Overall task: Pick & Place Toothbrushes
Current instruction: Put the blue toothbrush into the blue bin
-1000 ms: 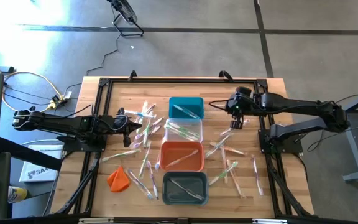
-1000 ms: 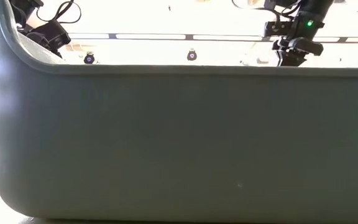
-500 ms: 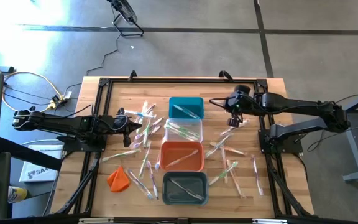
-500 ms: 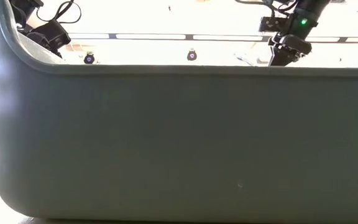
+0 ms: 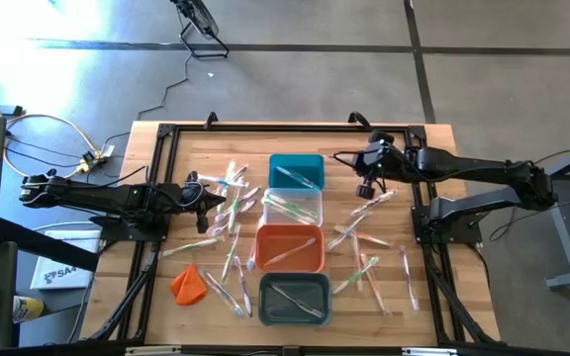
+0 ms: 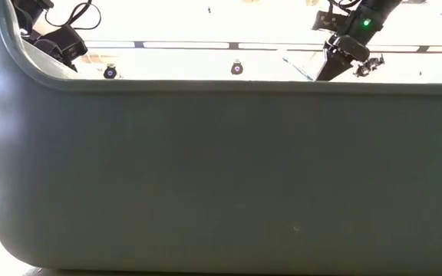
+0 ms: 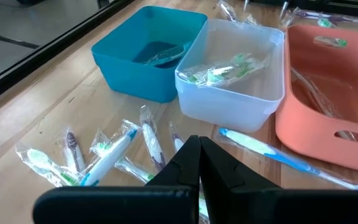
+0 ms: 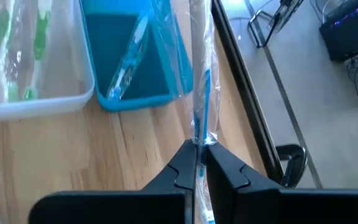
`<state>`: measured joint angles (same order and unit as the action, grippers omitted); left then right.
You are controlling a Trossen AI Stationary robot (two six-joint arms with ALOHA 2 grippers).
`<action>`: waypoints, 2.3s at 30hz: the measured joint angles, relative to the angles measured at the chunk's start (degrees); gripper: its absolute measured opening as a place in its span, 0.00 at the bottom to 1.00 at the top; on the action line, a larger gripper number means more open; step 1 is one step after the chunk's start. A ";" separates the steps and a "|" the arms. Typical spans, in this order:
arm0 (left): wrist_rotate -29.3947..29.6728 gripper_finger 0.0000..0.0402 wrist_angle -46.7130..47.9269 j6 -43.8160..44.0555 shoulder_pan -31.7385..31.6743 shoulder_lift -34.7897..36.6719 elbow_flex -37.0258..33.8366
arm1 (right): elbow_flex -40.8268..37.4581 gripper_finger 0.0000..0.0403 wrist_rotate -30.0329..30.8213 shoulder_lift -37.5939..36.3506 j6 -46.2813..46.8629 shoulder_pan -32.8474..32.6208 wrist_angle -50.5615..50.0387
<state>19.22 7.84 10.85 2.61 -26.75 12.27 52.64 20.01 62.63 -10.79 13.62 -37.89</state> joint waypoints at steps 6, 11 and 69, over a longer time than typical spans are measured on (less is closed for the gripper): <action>-0.02 0.00 -0.70 0.02 0.00 0.01 0.00 | 0.00 0.02 -2.43 0.02 -1.41 0.03 3.41; -0.02 0.00 -0.68 0.11 0.01 -0.02 0.00 | 0.00 0.02 -2.39 0.02 -4.45 0.41 5.10; -0.02 0.00 2.84 7.48 0.02 0.01 -0.01 | 0.02 0.02 -10.96 8.02 5.03 1.95 24.44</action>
<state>19.20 10.68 18.33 2.63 -26.74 12.27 52.66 9.06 70.65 -5.76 15.57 -13.46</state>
